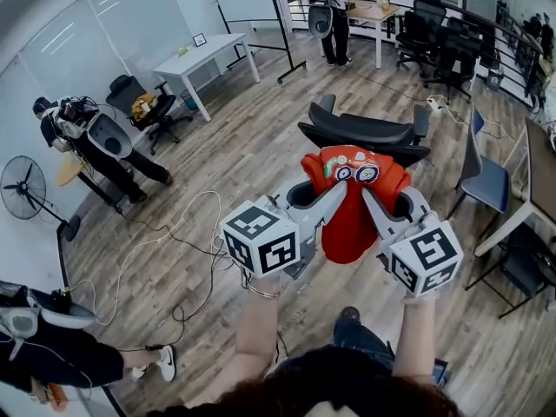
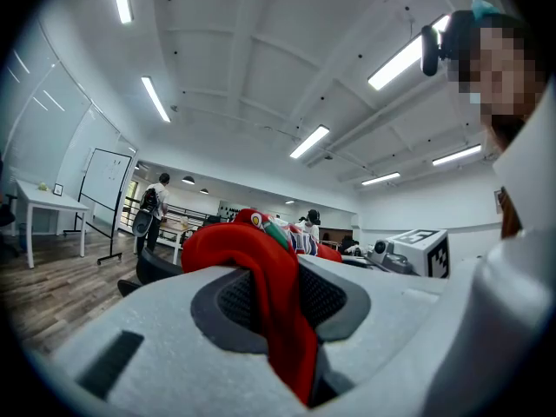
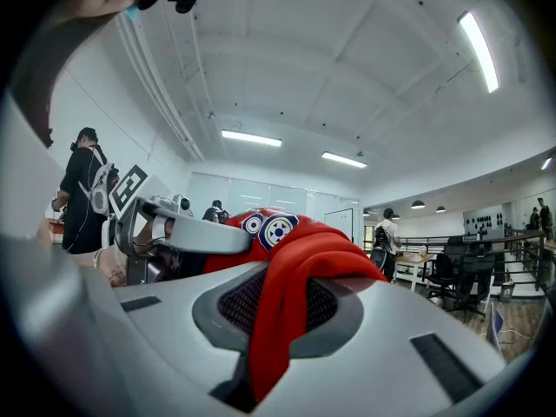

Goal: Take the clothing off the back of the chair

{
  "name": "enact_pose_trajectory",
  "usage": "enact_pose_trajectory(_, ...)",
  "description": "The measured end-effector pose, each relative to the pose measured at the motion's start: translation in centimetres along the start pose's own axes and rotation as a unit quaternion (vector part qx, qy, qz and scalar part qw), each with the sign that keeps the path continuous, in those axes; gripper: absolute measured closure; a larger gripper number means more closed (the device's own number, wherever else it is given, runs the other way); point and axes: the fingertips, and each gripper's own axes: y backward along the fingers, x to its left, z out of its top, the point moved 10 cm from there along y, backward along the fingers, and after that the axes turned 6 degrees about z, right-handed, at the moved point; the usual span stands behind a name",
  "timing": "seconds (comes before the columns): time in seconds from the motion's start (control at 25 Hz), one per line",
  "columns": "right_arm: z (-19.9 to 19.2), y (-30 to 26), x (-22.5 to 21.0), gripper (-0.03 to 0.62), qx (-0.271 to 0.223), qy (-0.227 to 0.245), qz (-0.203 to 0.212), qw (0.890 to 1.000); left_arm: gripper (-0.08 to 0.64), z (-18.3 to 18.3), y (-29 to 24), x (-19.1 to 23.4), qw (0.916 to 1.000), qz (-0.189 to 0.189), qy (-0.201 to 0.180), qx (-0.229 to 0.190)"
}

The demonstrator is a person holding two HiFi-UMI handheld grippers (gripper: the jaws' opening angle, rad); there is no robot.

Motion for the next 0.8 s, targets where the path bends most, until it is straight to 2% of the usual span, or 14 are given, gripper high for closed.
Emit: enact_pose_trajectory(0.8, -0.1, 2.7, 7.1, 0.543, 0.023, -0.024, -0.010, 0.999, 0.469, -1.6, 6.4, -2.9, 0.9998, 0.001, 0.011, 0.015)
